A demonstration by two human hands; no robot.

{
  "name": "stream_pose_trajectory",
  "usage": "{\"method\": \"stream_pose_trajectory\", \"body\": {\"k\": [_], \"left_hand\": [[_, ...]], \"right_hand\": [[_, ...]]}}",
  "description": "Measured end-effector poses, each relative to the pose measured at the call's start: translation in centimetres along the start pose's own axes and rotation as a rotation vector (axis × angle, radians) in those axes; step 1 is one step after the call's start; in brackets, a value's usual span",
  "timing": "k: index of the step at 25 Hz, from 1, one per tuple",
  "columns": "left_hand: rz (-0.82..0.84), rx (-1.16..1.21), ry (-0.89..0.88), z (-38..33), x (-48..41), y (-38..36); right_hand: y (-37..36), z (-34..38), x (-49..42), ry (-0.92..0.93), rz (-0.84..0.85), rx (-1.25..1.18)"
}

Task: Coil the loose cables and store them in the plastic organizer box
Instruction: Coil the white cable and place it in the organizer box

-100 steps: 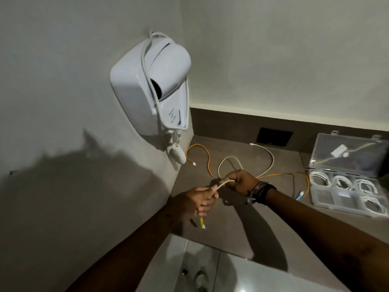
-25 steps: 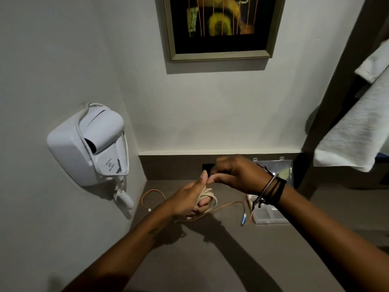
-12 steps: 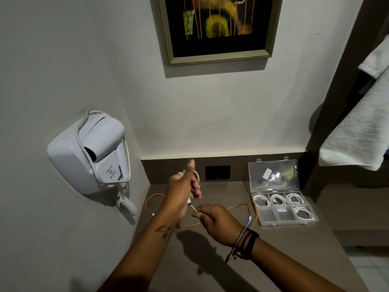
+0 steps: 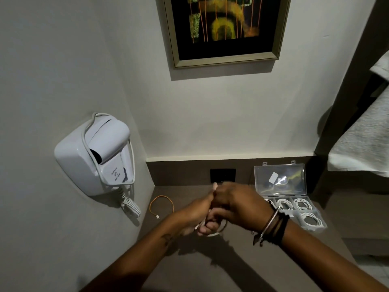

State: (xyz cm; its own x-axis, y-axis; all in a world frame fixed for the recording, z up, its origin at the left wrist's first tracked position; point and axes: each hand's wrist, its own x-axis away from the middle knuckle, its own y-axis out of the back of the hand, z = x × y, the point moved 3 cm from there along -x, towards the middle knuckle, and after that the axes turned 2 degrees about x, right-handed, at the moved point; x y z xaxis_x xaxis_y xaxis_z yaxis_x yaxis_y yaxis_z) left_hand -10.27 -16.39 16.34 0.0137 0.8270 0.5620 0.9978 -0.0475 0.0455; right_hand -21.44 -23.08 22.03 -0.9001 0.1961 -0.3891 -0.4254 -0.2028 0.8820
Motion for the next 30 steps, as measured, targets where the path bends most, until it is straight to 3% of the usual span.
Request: {"method": "stream_pose_trajectory", "body": {"k": [2, 4, 9, 13, 16, 19, 22, 27, 30], "left_hand": [[0.18, 0.16, -0.055, -1.3, 0.3, 0.1], [0.252, 0.182, -0.102, -2.0, 0.5, 0.2], [0.072, 0.113, -0.066, -1.1, 0.2, 0.6], [-0.108, 0.129, -0.054, -1.4, 0.2, -0.2], [-0.371, 0.039, -0.133, -2.4, 0.0, -0.8], [-0.633, -0.025, -0.273, -3.2, 0.0, -0.2], [-0.612, 0.012, -0.323, -3.0, -0.2, -0.5], [-0.523, -0.021, -0.349, -2.2, -0.9, -0.7], [-0.553, 0.094, -0.305, -1.8, -1.4, -0.7]], "right_hand": [[0.5, -1.7, -0.3, -0.041, -0.079, -0.285], [-0.4, -2.4, -0.1, -0.123, -0.073, -0.619], [-4.9, -1.0, 1.9, -0.467, -0.247, -1.006], [-6.6, -0.1, 2.0, -0.587, -0.461, -0.71], [-5.6, -0.8, 1.7, -0.573, -0.637, -0.601], [-5.6, -1.6, 1.9, -0.532, -0.671, -0.598], [-6.1, -1.6, 2.2, -0.58, -0.636, -0.784], [-6.0, -2.9, 2.1, -0.74, -0.665, -1.391], [-5.1, -3.4, 2.2, -0.751, -0.707, -1.135]]}}
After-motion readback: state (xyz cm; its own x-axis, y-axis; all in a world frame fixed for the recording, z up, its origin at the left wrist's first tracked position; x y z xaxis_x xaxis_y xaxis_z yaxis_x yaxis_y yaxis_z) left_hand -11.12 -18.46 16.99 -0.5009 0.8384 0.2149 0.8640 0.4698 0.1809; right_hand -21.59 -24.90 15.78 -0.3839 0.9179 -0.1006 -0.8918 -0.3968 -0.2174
